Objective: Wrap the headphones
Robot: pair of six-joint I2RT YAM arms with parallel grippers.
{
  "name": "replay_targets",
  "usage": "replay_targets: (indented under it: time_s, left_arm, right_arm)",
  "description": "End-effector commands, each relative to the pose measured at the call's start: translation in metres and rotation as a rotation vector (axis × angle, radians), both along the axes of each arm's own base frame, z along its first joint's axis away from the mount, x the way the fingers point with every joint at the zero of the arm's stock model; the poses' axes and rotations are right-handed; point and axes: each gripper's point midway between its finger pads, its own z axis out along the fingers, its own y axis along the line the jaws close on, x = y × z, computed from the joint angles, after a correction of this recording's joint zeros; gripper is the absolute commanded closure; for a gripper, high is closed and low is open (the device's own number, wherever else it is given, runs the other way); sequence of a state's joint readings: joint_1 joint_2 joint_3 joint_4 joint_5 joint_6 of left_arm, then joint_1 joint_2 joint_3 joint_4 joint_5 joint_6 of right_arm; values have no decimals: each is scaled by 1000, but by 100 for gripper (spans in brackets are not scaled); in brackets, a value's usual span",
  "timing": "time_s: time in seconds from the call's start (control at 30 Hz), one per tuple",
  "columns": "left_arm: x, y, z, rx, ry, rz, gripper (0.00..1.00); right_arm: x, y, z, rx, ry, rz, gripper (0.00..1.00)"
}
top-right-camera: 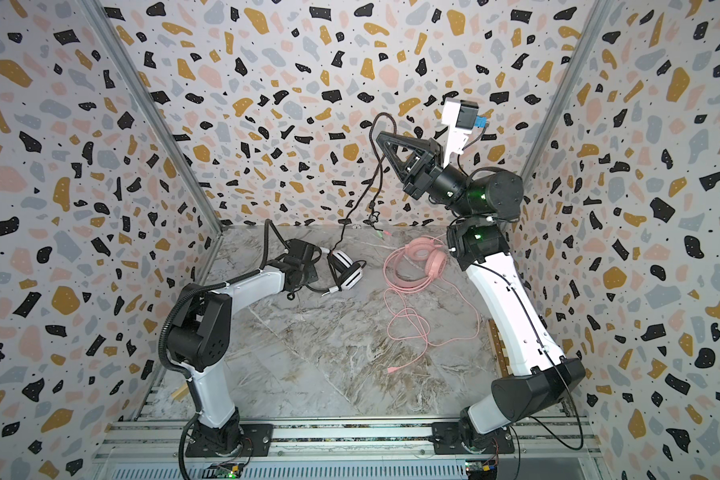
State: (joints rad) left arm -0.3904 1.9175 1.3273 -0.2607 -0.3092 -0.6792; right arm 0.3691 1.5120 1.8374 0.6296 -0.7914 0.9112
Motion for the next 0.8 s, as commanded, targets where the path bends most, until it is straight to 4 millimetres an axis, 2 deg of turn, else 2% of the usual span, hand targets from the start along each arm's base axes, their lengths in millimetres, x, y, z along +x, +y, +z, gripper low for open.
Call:
replay_targets:
  time_s: [0.0,0.1,0.3,0.6,0.67,0.77]
  left_arm:
    - [19,-13,30,-71,-122,50,100]
    - [20,-13,37,-89,-152,69,100]
    - [32,-3,63,-88,-227,134,100]
    - [77,39,99,-189,-342,321,100]
    - [88,41,102,-197,-354,344,100]
    - [103,42,96,-208,-354,372,100]
  right_arm:
    - [-31,-4,27,57,-86,49,100]
    - [-35,7,21,46,-72,101,100]
    - [-50,22,-11,21,-3,171,100]
    - [-86,26,-73,25,155,271,100]
    - [-92,25,-79,30,174,296,100]
    - [-99,27,-78,0,170,327,100]
